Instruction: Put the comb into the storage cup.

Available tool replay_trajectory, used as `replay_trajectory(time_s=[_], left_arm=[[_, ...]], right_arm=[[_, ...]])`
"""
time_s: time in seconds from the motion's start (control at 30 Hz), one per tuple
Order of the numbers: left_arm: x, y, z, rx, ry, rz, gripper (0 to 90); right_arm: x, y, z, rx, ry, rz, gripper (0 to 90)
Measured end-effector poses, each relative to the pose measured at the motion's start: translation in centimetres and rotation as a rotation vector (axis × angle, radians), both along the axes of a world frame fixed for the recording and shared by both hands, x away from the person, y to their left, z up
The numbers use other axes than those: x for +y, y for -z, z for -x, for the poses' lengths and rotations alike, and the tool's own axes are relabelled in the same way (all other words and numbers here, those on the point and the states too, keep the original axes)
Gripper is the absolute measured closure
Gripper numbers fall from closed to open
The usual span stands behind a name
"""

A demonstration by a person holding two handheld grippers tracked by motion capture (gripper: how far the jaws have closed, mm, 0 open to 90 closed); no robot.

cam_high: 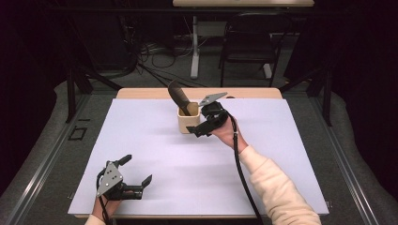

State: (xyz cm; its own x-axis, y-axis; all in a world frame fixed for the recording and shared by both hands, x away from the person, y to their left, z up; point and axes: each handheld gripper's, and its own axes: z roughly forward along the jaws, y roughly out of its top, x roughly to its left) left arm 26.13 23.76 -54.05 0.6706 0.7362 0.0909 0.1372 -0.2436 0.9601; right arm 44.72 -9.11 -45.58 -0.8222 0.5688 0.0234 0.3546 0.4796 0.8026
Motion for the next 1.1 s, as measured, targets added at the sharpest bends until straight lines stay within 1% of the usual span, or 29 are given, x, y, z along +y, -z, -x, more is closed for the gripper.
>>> replay_trajectory(time_s=[0.07, 0.13, 0.37, 0.4, 0.43, 0.5, 0.53, 0.7, 0.8, 1.1], left_arm=[[-0.1, 0.0, 0.0, 0.000, 0.004, -0.002, 0.4], [-0.1, -0.1, 0.1, -0.008, 0.007, -0.005, 0.4], [0.0, 0.0, 0.2, -0.002, 0.002, -0.003, 0.4], [0.0, 0.0, 0.2, -0.001, 0.000, 0.001, 0.4], [0.1, 0.0, 0.2, 0.000, -0.003, 0.001, 0.4], [0.1, 0.0, 0.3, -0.003, -0.004, -0.001, 0.4], [0.1, 0.0, 0.3, -0.003, -0.003, -0.004, 0.4], [0.2, 0.0, 0.3, -0.003, -0.004, -0.004, 0.4], [0.1, 0.0, 0.4, -0.003, -0.006, -0.005, 0.4], [0.1, 0.0, 0.4, -0.004, -0.005, -0.006, 0.4]], right_arm=[[-0.5, 0.1, 0.4, 0.008, 0.000, -0.003, 0.0], [-1.0, 0.3, 0.9, 0.006, -0.001, 0.002, 0.0], [-2.6, 0.4, 2.6, 0.013, -0.012, -0.011, 0.0], [-2.9, 0.5, 3.1, 0.010, -0.014, -0.016, 0.0], [-2.9, 0.5, 3.1, 0.010, -0.014, -0.016, 0.0], [-3.3, 0.6, 3.9, 0.013, -0.016, -0.016, 0.0], [-3.3, 0.6, 3.9, 0.013, -0.016, -0.016, 0.0], [-4.1, 0.8, 5.1, 0.010, -0.023, -0.017, 0.0], [-4.6, 1.1, 5.7, 0.016, -0.029, -0.016, 0.0], [-6.5, 2.0, 7.4, 0.017, -0.012, -0.018, 0.0]])
